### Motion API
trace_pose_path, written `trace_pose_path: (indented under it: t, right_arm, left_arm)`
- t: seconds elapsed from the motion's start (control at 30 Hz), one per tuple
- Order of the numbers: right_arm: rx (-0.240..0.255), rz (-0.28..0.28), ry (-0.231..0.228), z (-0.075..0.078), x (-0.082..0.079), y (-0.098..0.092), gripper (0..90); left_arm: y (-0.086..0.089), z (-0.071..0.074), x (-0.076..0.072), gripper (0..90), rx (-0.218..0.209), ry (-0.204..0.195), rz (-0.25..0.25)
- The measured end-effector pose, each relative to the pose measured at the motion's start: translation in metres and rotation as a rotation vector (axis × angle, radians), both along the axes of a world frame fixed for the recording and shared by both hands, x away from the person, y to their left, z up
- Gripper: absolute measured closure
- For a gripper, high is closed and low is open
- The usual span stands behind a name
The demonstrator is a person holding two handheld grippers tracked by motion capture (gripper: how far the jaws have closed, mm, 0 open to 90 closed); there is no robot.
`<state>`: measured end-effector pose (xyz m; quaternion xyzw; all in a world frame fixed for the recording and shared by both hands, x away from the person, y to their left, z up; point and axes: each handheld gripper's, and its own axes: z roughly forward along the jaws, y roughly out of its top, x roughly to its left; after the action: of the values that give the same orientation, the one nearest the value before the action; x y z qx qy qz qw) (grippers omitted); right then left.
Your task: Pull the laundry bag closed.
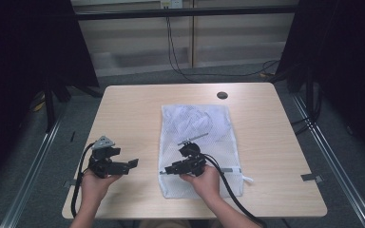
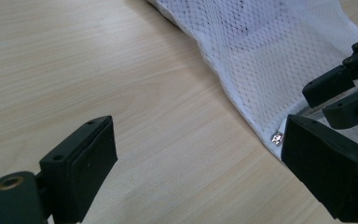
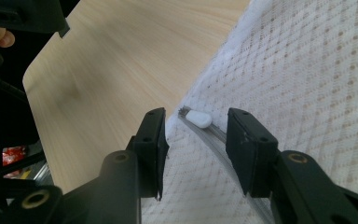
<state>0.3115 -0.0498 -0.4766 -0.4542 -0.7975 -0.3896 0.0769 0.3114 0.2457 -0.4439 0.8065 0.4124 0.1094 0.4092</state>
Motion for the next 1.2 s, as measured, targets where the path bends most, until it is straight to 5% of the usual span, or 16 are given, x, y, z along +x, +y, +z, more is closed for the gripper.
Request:
trace_pose_path:
  t: [1.2]
  right_arm:
    - [0.000,0.004,0.071,-0.014,0.010,0.024,78.1]
  left_arm:
    - [-0.002,-0.003,0.001,10.1,0.010,0.006,-0.001]
